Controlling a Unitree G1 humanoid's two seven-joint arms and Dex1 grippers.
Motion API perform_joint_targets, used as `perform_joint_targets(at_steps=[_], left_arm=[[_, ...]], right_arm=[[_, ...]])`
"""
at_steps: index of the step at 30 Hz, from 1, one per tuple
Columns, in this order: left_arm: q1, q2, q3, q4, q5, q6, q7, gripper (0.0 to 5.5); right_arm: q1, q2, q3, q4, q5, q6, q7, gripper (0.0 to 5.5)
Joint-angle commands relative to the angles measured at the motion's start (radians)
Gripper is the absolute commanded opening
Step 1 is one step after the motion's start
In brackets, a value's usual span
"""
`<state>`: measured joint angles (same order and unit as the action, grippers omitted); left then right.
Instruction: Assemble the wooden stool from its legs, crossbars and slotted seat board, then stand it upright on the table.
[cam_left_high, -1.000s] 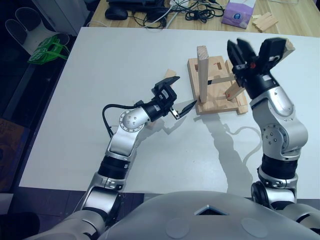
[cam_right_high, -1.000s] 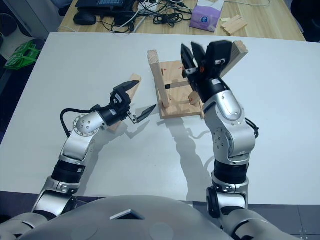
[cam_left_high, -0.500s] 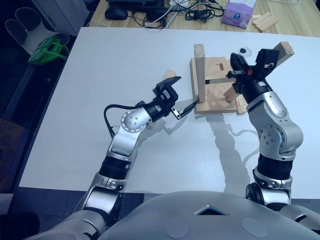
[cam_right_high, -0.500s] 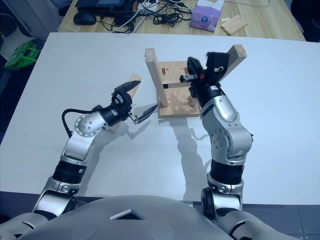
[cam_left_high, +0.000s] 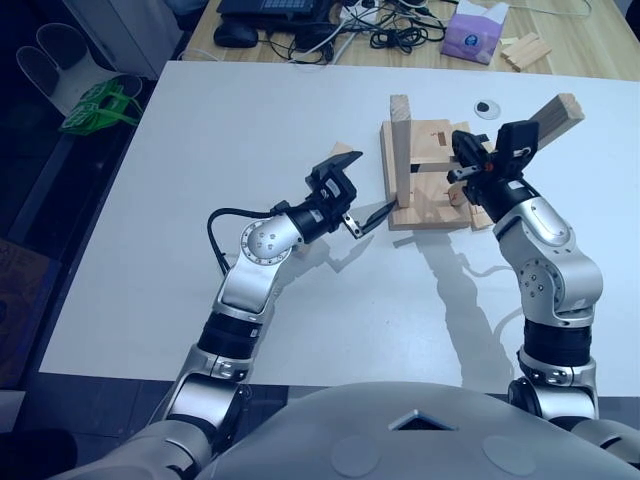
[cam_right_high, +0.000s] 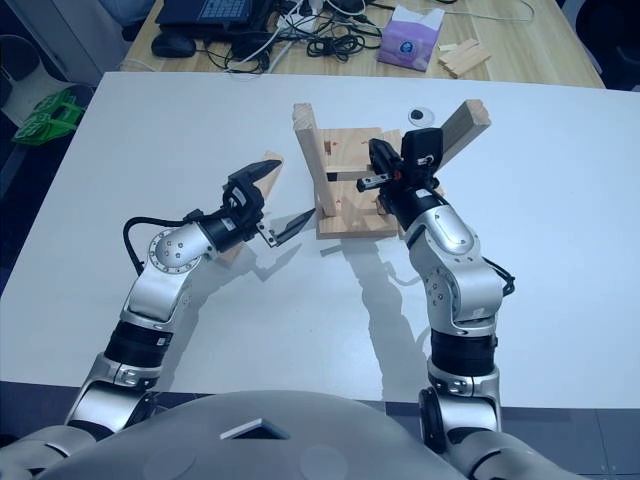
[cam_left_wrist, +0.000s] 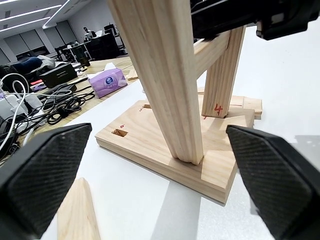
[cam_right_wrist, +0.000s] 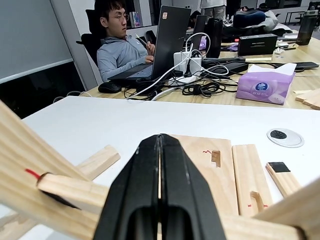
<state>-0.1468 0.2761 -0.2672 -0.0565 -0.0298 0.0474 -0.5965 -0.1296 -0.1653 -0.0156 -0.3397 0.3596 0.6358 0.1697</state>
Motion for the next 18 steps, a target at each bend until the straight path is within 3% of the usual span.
perform_joint_targets(at_steps=[1,4,9,15,18], left_arm=[[-0.007,0.005,-0.001,-0.003,0.01,0.001,0.004,4.97],[-0.013,0.006,-0.002,0.01,0.008,-0.002,0.0,4.97],[-0.013,0.007,0.001,0.016,0.008,-0.005,0.002,4.97],[-0.01,0.006,-0.006,0.01,0.009,-0.006,-0.002,4.97],[-0.014,0.004,-0.006,0.004,0.008,-0.002,0.0,4.97]], right_arm=[[0.048,0.039,-0.007,0.075,-0.024,-0.032,-0.028,0.02],[-0.021,0.065,-0.062,-0.057,-0.021,-0.232,-0.031,0.02],[-0.079,0.074,-0.091,-0.196,0.026,-0.285,-0.04,0.02],[-0.006,0.063,-0.062,-0.168,0.043,-0.175,-0.042,0.02],[0.069,0.042,0.0,0.035,0.012,-0.042,-0.024,0.02]])
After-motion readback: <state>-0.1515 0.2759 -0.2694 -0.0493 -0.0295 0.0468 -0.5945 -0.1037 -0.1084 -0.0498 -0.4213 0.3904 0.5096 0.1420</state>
